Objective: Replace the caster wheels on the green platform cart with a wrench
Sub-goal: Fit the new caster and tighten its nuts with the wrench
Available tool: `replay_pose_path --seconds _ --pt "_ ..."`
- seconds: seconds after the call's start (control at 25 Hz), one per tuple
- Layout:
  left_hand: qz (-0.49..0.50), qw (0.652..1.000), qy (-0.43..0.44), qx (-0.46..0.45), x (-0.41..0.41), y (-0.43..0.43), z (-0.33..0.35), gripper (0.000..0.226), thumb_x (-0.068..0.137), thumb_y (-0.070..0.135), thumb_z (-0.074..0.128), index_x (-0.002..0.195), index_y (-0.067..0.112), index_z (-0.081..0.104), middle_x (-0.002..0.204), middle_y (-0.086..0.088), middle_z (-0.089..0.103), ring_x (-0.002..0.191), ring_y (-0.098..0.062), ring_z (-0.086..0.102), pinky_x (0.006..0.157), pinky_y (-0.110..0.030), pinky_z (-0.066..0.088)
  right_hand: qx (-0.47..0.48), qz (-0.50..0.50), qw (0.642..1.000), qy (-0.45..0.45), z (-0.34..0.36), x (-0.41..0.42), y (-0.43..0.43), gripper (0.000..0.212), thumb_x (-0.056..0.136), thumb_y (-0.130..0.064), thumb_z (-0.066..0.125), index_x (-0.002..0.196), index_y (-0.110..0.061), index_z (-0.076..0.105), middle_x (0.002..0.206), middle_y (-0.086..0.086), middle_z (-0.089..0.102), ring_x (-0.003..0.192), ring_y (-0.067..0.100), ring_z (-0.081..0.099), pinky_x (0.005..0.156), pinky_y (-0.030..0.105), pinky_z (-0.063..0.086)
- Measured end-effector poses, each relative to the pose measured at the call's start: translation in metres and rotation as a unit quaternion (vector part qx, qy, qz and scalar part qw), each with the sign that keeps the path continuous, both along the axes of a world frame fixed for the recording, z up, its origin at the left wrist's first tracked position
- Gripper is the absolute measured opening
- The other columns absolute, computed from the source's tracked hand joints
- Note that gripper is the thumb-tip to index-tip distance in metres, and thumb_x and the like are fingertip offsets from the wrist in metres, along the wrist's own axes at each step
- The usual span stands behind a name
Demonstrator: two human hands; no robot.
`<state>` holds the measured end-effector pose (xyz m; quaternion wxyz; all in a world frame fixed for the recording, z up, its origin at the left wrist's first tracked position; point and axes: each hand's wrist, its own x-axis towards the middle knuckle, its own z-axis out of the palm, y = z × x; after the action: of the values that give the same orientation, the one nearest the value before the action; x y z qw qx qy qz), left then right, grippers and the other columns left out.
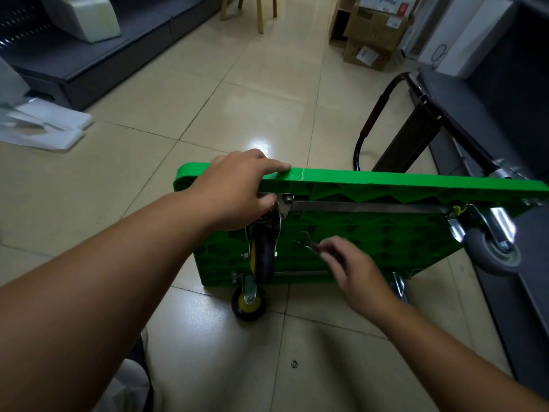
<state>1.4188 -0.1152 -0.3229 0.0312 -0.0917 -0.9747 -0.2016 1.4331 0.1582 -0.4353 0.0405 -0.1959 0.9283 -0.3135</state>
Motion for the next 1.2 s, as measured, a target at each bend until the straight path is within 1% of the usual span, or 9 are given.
replay_pose_path --seconds 0.12,0.24,0.36,0.6,0.76,0.88,1.0,1.08,1.2 --pt "0.001 1.0 0.0 -0.002 0.001 0.001 0.0 0.06 0.095 0.038 0.061 0.15 0.043 0.041 0.139 0.007 0.052 0.124 -0.021 0.048 0.104 -0.04 0.037 0.065 0.089 0.96 0.259 0.047 -0.018 0.005 0.024 0.101 -0.024 0.055 0.116 -0.014 0.071 0.095 -0.003 0.067 0.073 0.014 0.063 0.061 0.025 0.05" --pt "-0.002 1.0 -0.002 -0.005 0.002 0.001 -0.001 0.06 0.095 0.038 0.061 0.151 0.044 0.039 0.14 0.007 0.051 0.125 -0.021 0.048 0.105 -0.04 0.037 0.09 0.147 0.904 0.391 0.078 -0.038 -0.001 0.018 0.099 -0.017 0.064 0.109 -0.006 0.073 0.091 0.008 0.072 0.073 0.02 0.066 0.059 0.029 0.051" --pt "-0.004 1.0 0.0 -0.005 0.002 0.0 -0.001 0.06 0.095 0.038 0.061 0.151 0.045 0.038 0.141 0.008 0.051 0.125 -0.02 0.047 0.105 -0.04 0.036 0.11 0.16 0.877 0.439 0.084 -0.052 -0.007 0.014 0.096 -0.01 0.067 0.106 -0.004 0.074 0.094 0.014 0.072 0.077 0.029 0.067 0.061 0.042 0.053" --pt "0.002 1.0 0.008 -0.002 0.001 0.001 -0.003 0.06 0.095 0.036 0.062 0.15 0.043 0.04 0.141 0.007 0.052 0.126 -0.02 0.048 0.106 -0.04 0.037 0.169 0.198 0.827 0.498 0.085 -0.066 -0.023 0.016 0.097 -0.008 0.062 0.108 -0.004 0.074 0.096 0.015 0.069 0.079 0.03 0.062 0.064 0.037 0.041" --pt "0.005 1.0 0.015 -0.001 0.0 0.001 -0.005 0.06 0.094 0.035 0.062 0.15 0.044 0.041 0.141 0.008 0.052 0.127 -0.02 0.047 0.107 -0.04 0.035 0.133 0.153 0.837 0.509 0.074 -0.069 -0.027 0.013 0.099 -0.01 0.064 0.096 -0.004 0.074 0.088 0.013 0.068 0.072 0.027 0.059 0.061 0.034 0.038" --pt "0.006 1.0 0.018 -0.001 0.001 0.001 -0.006 0.059 0.094 0.035 0.062 0.15 0.043 0.041 0.14 0.008 0.052 0.126 -0.02 0.047 0.107 -0.04 0.034 0.063 0.084 0.895 0.433 0.046 -0.057 -0.028 0.016 0.099 -0.013 0.065 0.088 -0.004 0.07 0.085 0.009 0.066 0.069 0.022 0.057 0.057 0.033 0.046" --pt "0.004 1.0 0.023 0.0 0.003 0.001 -0.008 0.06 0.094 0.035 0.062 0.15 0.043 0.041 0.139 0.008 0.052 0.126 -0.019 0.046 0.107 -0.04 0.034 -0.118 -0.035 0.975 0.186 0.016 -0.041 -0.042 0.005 0.094 -0.011 0.069 0.089 -0.01 0.068 0.088 0.0 0.064 0.078 0.015 0.062 0.066 0.026 0.052" --pt "0.004 1.0 0.026 -0.003 0.003 0.001 -0.007 0.061 0.094 0.035 0.063 0.15 0.043 0.04 0.139 0.009 0.052 0.126 -0.019 0.046 0.107 -0.04 0.034 -0.243 -0.123 0.962 0.025 0.002 -0.032 -0.06 0.009 0.091 -0.01 0.071 0.087 -0.016 0.066 0.086 -0.003 0.067 0.08 0.007 0.065 0.07 0.018 0.051" --pt "0.006 1.0 0.027 -0.006 0.004 0.002 -0.007 0.061 0.094 0.035 0.063 0.15 0.044 0.04 0.139 0.009 0.052 0.125 -0.018 0.047 0.104 -0.038 0.035 -0.345 -0.156 0.923 -0.068 -0.006 -0.018 -0.086 0.012 0.093 -0.007 0.068 0.086 -0.015 0.062 0.08 -0.001 0.067 0.073 0.003 0.064 0.065 0.015 0.051"
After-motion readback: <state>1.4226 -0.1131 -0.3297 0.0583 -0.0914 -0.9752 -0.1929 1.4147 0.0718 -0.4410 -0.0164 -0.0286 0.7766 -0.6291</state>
